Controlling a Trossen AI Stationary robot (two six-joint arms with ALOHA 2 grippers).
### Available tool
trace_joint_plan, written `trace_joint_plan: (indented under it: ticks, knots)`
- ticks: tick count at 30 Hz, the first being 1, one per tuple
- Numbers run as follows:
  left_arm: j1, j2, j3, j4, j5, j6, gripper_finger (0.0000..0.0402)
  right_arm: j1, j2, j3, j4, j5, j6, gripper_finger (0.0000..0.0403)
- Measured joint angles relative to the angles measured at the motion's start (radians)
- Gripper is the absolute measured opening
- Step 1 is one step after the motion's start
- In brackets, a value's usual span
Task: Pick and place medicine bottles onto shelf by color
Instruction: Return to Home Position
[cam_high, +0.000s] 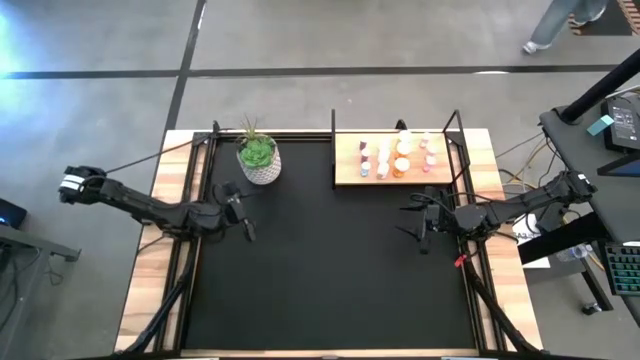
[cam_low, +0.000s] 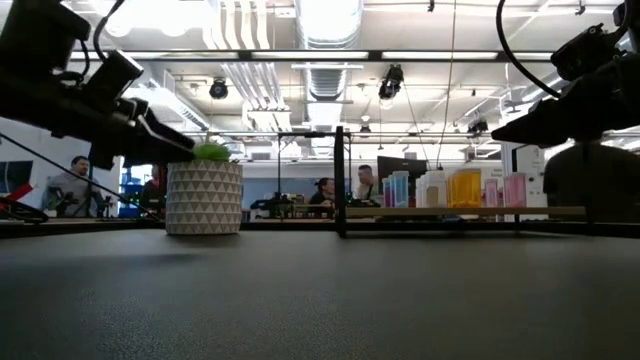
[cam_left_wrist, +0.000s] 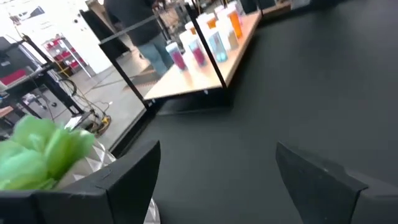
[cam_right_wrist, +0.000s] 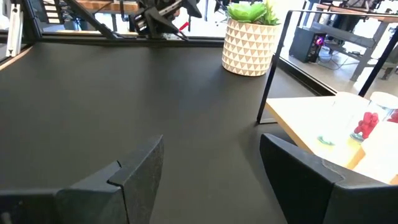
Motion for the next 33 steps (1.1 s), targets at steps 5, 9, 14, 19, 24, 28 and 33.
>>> trace_joint_plan:
  ticks: [5,9,14,19,24,28,33]
  knots:
    - [0.0,0.07,0.0,0.001,0.0,0.0,0.0302,0.0,0.0,0.0,0.0,0.0,0.0,0.0256]
    - [0.0,0.126,0.0,0.001,0.0,0.0,0.0302,0.0,0.0,0.0,0.0,0.0,0.0,0.0256]
    - [0.0,0.196,0.0,0.002,0.0,0.0,0.0302,0.0,0.0,0.0,0.0,0.0,0.0,0.0256]
    - [0.0,0.264,0.0,0.001,0.0,0.0,0.0302,0.0,0.0,0.0,0.0,0.0,0.0,0.0256]
    - [0.0,0.332,0.0,0.002,0.0,0.0,0.0302,0.0,0.0,0.0,0.0,0.0,0.0,0.0256]
    - [0.0,0.385,0.0,0.002,0.0,0.0,0.0302,0.0,0.0,0.0,0.0,0.0,0.0,0.0256]
    - [0.0,0.44,0.005,0.018,0.0,-0.005,0.0302,0.0,0.0,0.0,0.0,0.0,0.0,0.0256]
